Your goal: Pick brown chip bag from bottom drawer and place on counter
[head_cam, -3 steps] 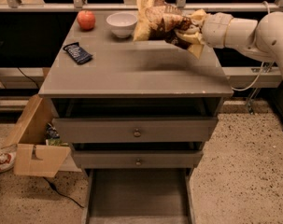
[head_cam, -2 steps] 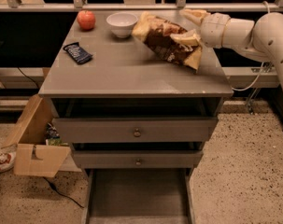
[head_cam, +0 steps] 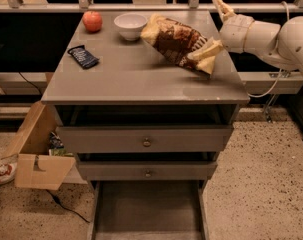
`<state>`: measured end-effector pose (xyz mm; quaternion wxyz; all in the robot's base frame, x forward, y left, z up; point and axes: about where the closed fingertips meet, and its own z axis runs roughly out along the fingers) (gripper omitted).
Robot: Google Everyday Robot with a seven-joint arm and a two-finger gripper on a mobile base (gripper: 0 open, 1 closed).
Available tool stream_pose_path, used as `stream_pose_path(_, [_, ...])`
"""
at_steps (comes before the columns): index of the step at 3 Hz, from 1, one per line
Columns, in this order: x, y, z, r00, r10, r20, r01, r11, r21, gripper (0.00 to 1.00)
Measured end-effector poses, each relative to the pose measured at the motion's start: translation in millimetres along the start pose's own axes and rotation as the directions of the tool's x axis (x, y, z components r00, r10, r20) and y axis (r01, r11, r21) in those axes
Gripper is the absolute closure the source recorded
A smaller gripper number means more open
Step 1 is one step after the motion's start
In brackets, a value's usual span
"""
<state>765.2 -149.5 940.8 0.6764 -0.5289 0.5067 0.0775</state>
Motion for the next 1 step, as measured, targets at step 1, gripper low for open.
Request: stream_pose_path(1, [-1.1,-12.0,-36.0,0.998,0.058,0.011,-0.059,0.9926,0.107,0.0])
